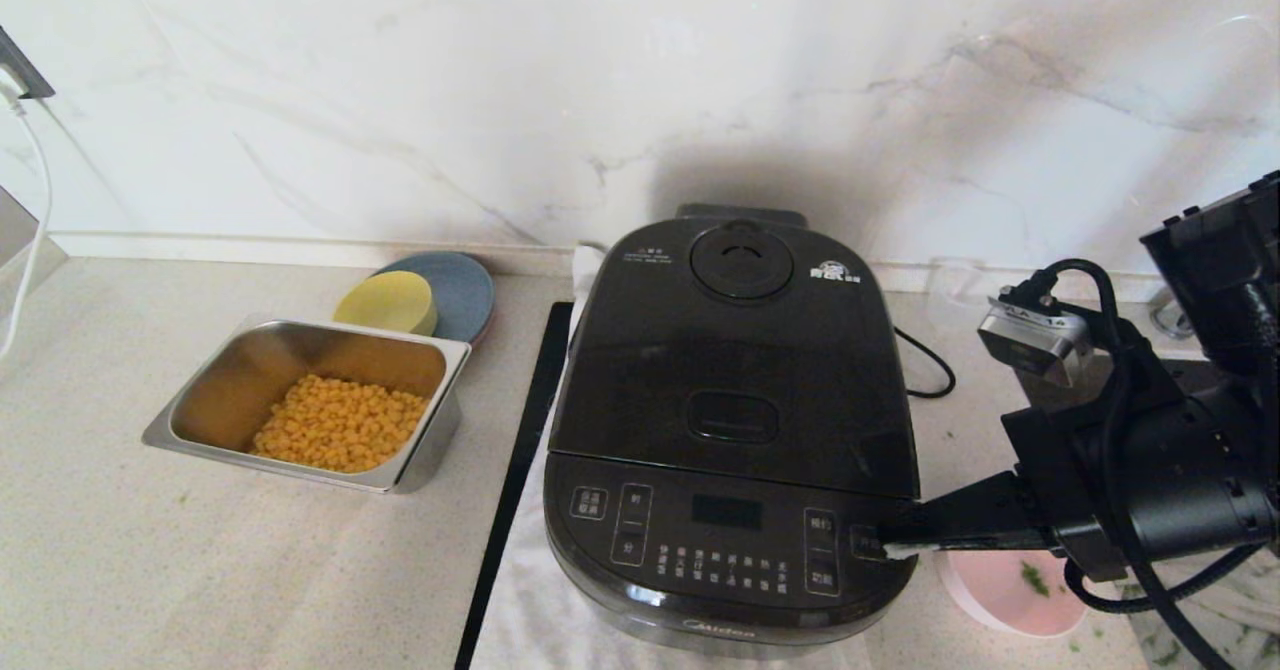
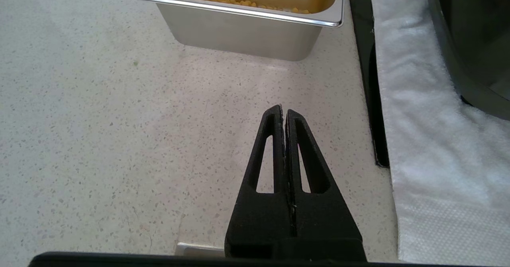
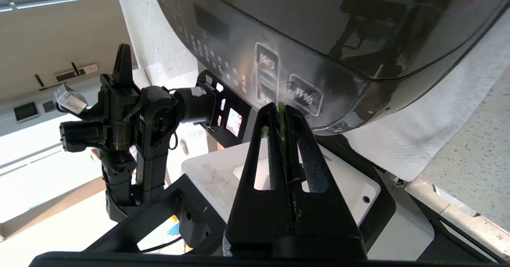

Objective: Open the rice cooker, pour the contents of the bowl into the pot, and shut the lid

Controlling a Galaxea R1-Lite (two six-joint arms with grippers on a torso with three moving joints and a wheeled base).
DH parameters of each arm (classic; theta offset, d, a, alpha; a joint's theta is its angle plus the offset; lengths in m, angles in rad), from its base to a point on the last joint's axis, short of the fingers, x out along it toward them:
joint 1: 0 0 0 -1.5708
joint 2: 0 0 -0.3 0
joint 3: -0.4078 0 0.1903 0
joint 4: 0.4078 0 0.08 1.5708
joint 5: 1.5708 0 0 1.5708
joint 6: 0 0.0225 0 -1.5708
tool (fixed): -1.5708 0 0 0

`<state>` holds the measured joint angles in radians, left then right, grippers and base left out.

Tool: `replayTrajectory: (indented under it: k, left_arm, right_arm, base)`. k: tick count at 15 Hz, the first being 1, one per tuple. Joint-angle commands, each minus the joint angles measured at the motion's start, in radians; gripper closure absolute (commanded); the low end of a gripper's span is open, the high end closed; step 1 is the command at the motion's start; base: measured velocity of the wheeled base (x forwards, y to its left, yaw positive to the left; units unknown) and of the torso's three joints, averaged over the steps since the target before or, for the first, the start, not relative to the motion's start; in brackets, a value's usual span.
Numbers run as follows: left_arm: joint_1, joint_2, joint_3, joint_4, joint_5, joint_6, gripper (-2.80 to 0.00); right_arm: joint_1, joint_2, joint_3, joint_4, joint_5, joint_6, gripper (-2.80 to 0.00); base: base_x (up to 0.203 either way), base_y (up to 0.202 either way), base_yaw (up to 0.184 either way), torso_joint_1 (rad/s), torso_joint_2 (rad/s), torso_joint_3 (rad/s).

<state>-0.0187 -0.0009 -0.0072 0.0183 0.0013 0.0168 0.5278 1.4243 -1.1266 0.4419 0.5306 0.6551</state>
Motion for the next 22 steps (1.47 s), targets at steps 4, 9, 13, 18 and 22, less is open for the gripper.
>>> replayTrajectory:
  k: [4,9,13,18,22]
  left_arm:
    - [0.000,-0.002,0.000,0.000,0.000,0.000,0.00]
    - [-0.001,-0.002,0.000,0.000,0.000,0.000,0.00]
    - [0.000,-0.002,0.000,0.000,0.000,0.000,0.00]
    - [0.000,-0.002,0.001,0.000,0.000,0.000,0.00]
    - [-0.001,-0.002,0.001,0.000,0.000,0.000,0.00]
  right_arm:
    - [-0.006,0.008,0.003,0.002,0.003,0.003,0.00]
    - [-0.020,0.010,0.010,0.003,0.003,0.003,0.00]
    - [-0.019,0.011,0.010,0.003,0.006,0.002,0.00]
    - [-0.019,0.016,0.034,0.001,0.008,0.001,0.00]
    - [-0.019,0.022,0.034,0.001,0.006,0.001,0.00]
  base:
    - [0.000,0.000,0.000,0.000,0.00,0.000]
    - [0.000,0.000,0.000,0.000,0.00,0.000]
    - [0.000,0.000,0.000,0.000,0.00,0.000]
    - [0.000,0.000,0.000,0.000,0.00,0.000]
    - [0.000,0.000,0.000,0.000,0.00,0.000]
